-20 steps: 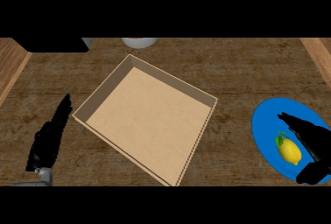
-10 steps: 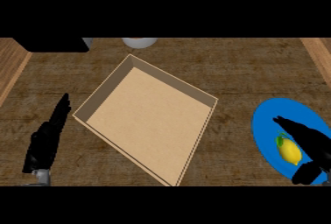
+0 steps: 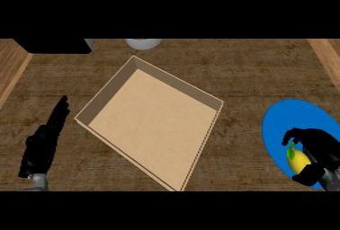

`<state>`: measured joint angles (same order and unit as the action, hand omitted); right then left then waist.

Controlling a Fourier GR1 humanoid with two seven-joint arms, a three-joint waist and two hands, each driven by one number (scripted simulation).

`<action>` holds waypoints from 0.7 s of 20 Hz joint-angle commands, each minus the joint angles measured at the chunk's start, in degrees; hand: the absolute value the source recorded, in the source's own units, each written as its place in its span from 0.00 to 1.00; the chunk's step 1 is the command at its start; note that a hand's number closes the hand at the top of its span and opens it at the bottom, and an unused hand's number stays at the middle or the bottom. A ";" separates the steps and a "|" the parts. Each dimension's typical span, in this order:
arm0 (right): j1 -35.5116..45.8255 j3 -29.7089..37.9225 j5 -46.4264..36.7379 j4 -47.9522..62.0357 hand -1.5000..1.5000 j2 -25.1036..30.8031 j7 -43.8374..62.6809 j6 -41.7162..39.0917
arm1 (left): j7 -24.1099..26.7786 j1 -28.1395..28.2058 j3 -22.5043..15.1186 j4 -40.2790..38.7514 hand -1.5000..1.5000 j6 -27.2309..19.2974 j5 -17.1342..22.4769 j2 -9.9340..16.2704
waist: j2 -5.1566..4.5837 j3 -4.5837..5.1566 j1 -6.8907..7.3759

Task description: Pick the lemon from the plate and place it in the cardboard box

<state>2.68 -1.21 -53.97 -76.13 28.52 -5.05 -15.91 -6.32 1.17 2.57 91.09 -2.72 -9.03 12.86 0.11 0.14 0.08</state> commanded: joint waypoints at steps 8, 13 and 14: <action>6.46 0.30 -5.30 2.27 1.00 -1.12 -5.11 7.69 | -0.63 -0.48 -0.43 0.13 0.50 0.99 -1.21 -1.54 | -0.09 -0.15 0.25; 19.52 -4.43 -8.92 13.50 1.00 -7.80 -6.31 10.65 | 1.11 -1.87 -0.03 -2.97 0.50 -0.41 -2.31 -2.10 | -0.36 -0.19 1.07; 15.88 -4.50 -8.66 6.42 1.00 -7.92 -5.26 9.78 | 1.06 -2.55 0.56 -3.33 0.50 -0.77 -2.47 -2.29 | -0.13 -0.15 0.20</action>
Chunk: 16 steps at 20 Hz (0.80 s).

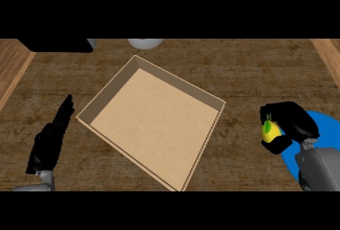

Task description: Pick the lemon from the plate and place it in the cardboard box

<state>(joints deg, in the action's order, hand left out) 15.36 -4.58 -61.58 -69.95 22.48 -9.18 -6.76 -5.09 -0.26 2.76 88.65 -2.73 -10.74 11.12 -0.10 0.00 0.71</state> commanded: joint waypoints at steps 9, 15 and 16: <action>4.71 3.94 5.37 -9.24 1.00 -1.30 -3.08 -4.03 | -1.31 -0.27 1.13 0.84 0.50 0.38 -0.47 -0.39 | 0.21 0.01 -0.95; 10.08 9.35 22.17 -15.54 1.00 -6.66 -8.27 -11.19 | -0.18 3.67 0.88 3.96 0.50 1.67 0.31 0.25 | 0.53 -0.03 -0.60; 8.26 6.84 22.54 -19.17 1.00 -9.58 -6.30 -12.36 | 3.41 3.00 2.25 -0.56 0.50 1.77 0.44 0.90 | 0.43 0.06 -1.25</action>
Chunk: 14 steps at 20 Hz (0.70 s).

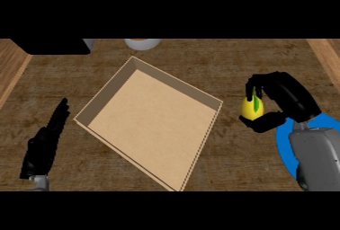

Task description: Pick the lemon from the plate and place it in the cardboard box

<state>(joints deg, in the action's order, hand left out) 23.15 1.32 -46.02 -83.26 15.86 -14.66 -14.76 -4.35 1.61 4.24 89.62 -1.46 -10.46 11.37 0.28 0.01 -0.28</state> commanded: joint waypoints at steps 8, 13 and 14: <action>4.57 -2.47 11.83 -17.26 1.00 -10.12 12.73 -10.91 | -4.33 -1.07 -0.91 2.98 0.50 0.19 -0.29 -1.45 | -0.12 -0.01 0.39; 16.02 -5.25 9.08 -12.51 1.00 -13.87 23.33 -11.84 | -0.39 -3.08 0.22 -2.65 0.50 -0.39 -1.63 -1.08 | -0.25 0.03 0.54; 15.04 -7.81 7.90 -14.09 1.00 -15.62 25.41 -10.87 | -0.58 0.65 0.23 1.03 0.50 1.10 -0.99 -0.09 | -0.17 0.02 0.71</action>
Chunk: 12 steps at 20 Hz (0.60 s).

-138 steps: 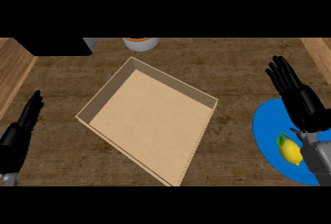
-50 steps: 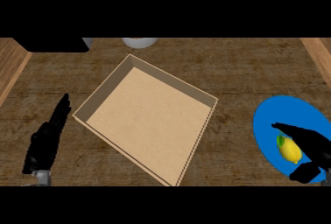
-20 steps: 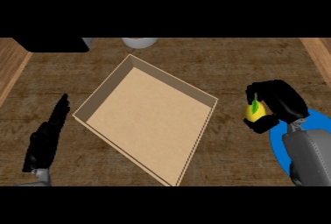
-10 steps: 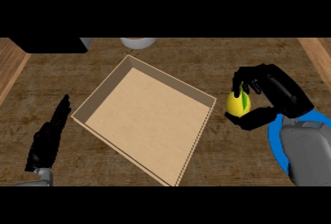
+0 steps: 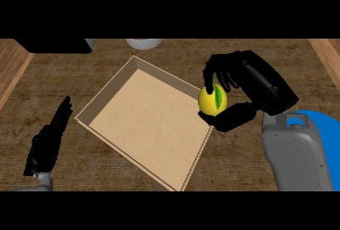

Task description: Pick the lemon from the plate and place it in the cardboard box

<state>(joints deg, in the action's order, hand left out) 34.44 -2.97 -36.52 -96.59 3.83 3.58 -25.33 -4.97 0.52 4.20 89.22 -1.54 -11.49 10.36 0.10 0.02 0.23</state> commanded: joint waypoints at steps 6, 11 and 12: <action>13.63 -9.88 0.73 16.16 1.00 -3.77 11.16 10.40 | -1.70 -4.27 -1.16 -1.65 0.50 -1.29 -1.72 -2.03 | -0.23 0.01 0.66; 18.05 -16.61 2.22 28.27 1.00 -3.81 10.01 17.84 | 1.23 -3.93 1.35 -5.29 0.50 0.16 -0.45 -0.30 | -0.40 0.03 0.99; 20.48 -16.60 3.74 32.82 1.00 -3.81 10.37 19.09 | -1.24 -4.46 1.69 -1.36 0.50 1.33 1.07 0.29 | -0.45 0.02 1.62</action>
<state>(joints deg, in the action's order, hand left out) 50.21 -16.13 -34.76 -74.04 0.22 13.47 -11.58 -5.70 -1.96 4.78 88.25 -0.69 -11.47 10.28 -0.17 0.04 1.24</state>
